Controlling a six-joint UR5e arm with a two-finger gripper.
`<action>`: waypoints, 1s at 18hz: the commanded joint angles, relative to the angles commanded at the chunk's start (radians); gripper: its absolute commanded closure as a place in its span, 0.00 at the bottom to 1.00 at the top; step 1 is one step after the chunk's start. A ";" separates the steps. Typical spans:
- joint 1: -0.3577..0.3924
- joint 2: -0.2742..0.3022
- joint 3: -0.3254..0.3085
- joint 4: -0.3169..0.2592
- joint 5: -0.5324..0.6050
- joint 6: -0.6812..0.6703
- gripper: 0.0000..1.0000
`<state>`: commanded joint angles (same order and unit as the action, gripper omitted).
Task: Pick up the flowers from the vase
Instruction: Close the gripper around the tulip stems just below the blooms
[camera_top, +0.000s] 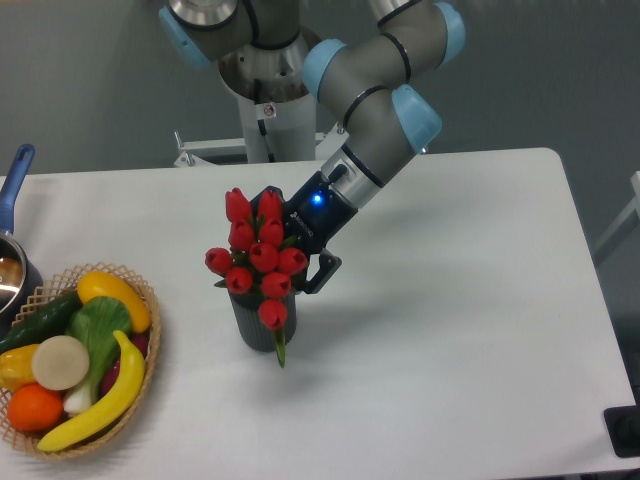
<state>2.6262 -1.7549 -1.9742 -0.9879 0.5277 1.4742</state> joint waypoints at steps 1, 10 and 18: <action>0.002 0.000 0.000 0.000 -0.003 0.000 0.26; 0.009 0.000 0.000 0.000 -0.005 -0.002 0.52; 0.021 0.005 0.006 -0.002 -0.046 -0.012 0.52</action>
<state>2.6477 -1.7503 -1.9681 -0.9894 0.4818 1.4619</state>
